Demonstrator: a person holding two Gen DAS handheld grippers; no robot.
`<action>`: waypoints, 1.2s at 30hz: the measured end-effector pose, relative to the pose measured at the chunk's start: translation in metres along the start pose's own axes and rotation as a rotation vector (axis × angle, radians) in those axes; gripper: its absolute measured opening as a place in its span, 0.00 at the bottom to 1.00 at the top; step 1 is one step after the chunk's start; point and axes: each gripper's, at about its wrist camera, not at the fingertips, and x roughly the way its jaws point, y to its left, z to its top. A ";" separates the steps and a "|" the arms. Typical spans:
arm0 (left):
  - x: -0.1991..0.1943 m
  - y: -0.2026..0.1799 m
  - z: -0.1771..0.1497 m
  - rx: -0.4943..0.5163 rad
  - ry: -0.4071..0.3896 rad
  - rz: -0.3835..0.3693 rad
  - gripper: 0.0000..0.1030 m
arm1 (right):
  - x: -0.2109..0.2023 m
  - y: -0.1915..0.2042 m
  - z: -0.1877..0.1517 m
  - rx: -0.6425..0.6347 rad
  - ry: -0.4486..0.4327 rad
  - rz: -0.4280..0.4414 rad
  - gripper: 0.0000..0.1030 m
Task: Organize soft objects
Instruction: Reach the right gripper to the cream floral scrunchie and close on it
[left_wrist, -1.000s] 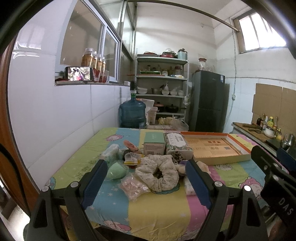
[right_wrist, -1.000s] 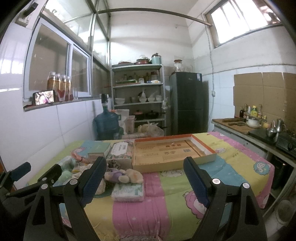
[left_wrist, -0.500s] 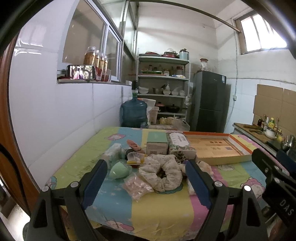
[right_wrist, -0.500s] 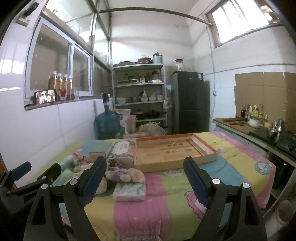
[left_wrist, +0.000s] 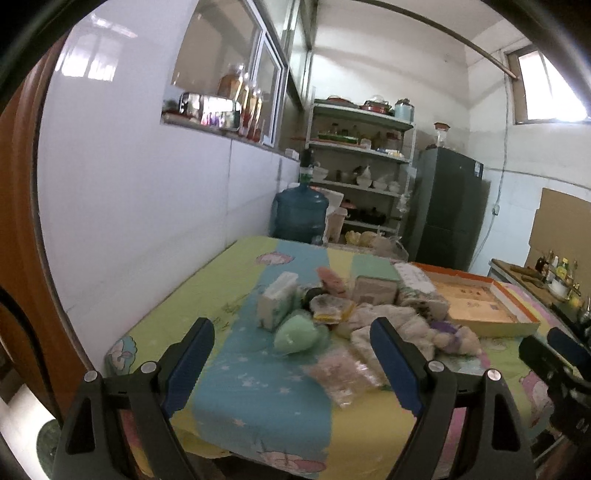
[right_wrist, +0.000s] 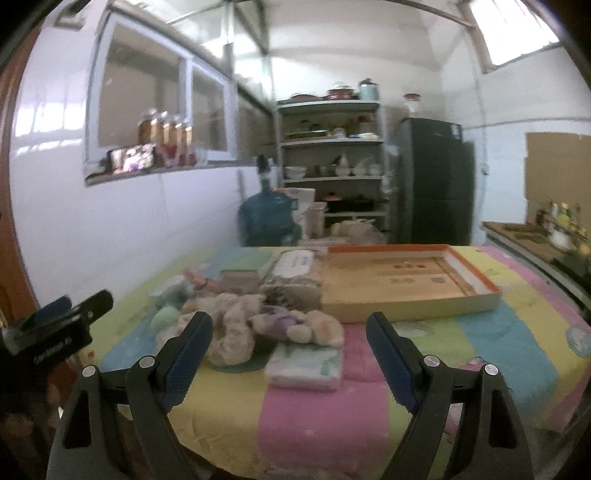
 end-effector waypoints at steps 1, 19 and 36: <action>0.004 0.002 -0.002 0.004 0.008 0.001 0.84 | 0.005 0.004 -0.002 -0.012 0.014 0.026 0.84; 0.060 0.028 -0.020 -0.007 0.101 -0.017 0.84 | 0.131 0.016 -0.026 0.099 0.299 0.250 0.43; 0.080 -0.010 -0.031 0.021 0.168 -0.188 0.84 | 0.114 0.013 0.003 0.057 0.127 0.280 0.07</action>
